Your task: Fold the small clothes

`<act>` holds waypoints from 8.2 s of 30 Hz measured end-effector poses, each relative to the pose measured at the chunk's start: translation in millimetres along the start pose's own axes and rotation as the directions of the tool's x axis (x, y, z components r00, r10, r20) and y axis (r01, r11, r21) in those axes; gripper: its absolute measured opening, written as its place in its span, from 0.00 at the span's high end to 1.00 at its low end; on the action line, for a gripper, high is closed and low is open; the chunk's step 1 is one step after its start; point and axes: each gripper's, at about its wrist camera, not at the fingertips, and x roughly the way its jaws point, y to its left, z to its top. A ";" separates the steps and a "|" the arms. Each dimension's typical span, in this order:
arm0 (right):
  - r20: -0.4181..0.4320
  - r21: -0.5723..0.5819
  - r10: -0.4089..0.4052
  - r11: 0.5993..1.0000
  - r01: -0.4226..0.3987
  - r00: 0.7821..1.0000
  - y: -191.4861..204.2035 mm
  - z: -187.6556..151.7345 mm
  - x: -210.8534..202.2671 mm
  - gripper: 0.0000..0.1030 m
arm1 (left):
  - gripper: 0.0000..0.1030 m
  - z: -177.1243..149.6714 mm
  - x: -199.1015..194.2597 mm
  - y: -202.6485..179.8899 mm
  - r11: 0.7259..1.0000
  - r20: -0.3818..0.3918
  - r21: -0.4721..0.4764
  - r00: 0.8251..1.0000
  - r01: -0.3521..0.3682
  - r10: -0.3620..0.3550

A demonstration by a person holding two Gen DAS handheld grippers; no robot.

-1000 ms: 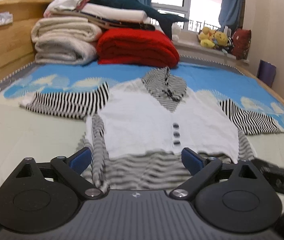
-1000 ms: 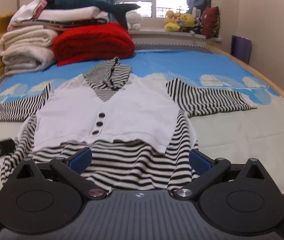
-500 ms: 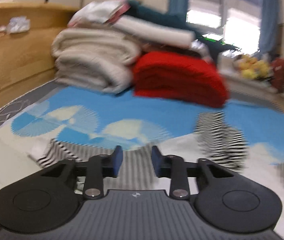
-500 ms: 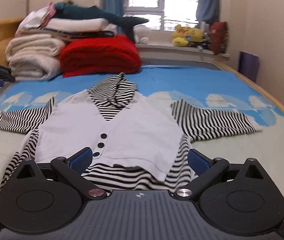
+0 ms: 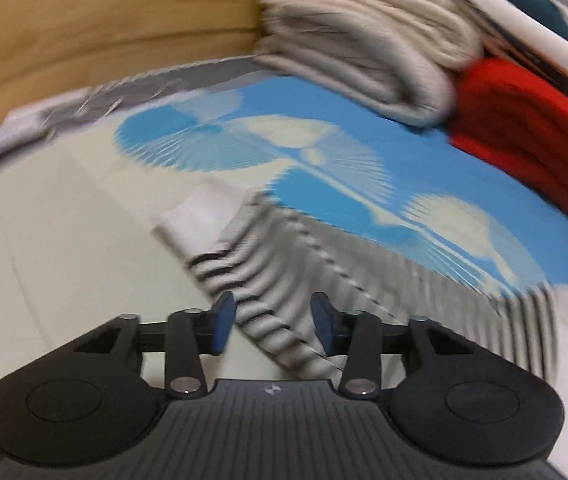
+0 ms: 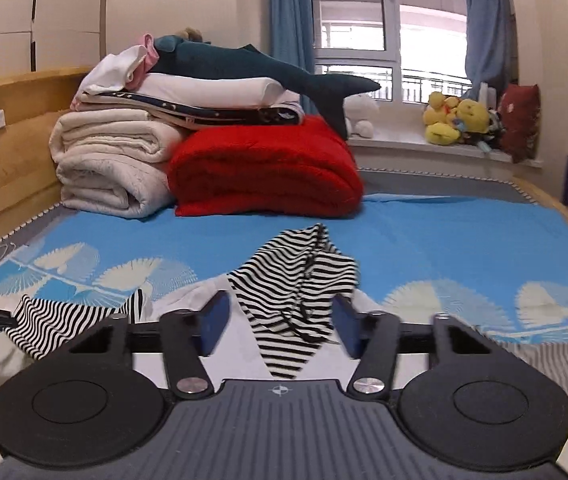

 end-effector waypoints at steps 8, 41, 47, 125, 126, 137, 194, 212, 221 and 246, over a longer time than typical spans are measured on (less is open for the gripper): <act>-0.169 -0.018 -0.008 1.000 0.005 0.986 -10.5 -23.0 43.5 0.49 | 0.58 10.4 40.4 54.4 0.965 -0.070 -0.261 0.997 -0.001 -0.018; -0.383 0.491 -0.060 0.832 0.259 0.922 -154.7 -47.4 80.3 0.68 | 0.65 -111.3 -151.6 -249.4 0.848 -0.281 0.395 0.925 0.354 -0.255; -0.479 0.557 -0.037 0.759 0.336 0.877 -152.9 -74.3 129.5 0.67 | 0.63 -108.4 -139.9 -253.6 0.833 -0.261 0.438 0.934 0.338 -0.242; -0.437 0.783 -0.413 0.262 0.564 0.799 -449.8 -143.3 24.8 0.57 | 0.52 -152.4 -137.8 -319.7 0.781 -0.402 0.432 0.872 0.451 -0.280; -0.436 0.791 -0.406 0.253 0.557 0.803 -449.8 -145.6 25.4 0.60 | 0.52 -152.9 -137.6 -320.1 0.780 -0.403 0.433 0.871 0.452 -0.281; -0.385 0.800 -0.446 0.274 0.533 0.808 -443.9 -134.0 29.2 0.99 | 0.52 -151.1 -138.2 -318.8 0.780 -0.403 0.426 0.868 0.458 -0.289; -0.587 0.635 0.125 0.684 0.359 0.800 -173.1 -102.3 144.7 0.58 | 0.92 -72.3 -145.1 -268.7 0.847 -0.225 0.213 0.868 0.487 -0.442; -0.632 0.466 -0.076 0.758 0.456 0.771 -171.4 -95.2 139.0 0.58 | 0.80 -109.9 -65.3 -223.7 0.932 -0.521 0.011 0.797 0.363 -0.305; -0.554 0.538 -0.029 0.751 0.383 0.832 -174.4 -87.1 136.3 0.48 | 0.65 -117.7 -92.6 -249.8 0.896 -0.427 0.245 0.871 0.371 -0.243; -0.430 0.145 -0.272 0.920 0.363 0.861 -195.8 -31.7 92.1 0.47 | 0.63 -49.8 -125.4 -357.0 0.801 -0.170 0.415 0.902 0.431 -0.397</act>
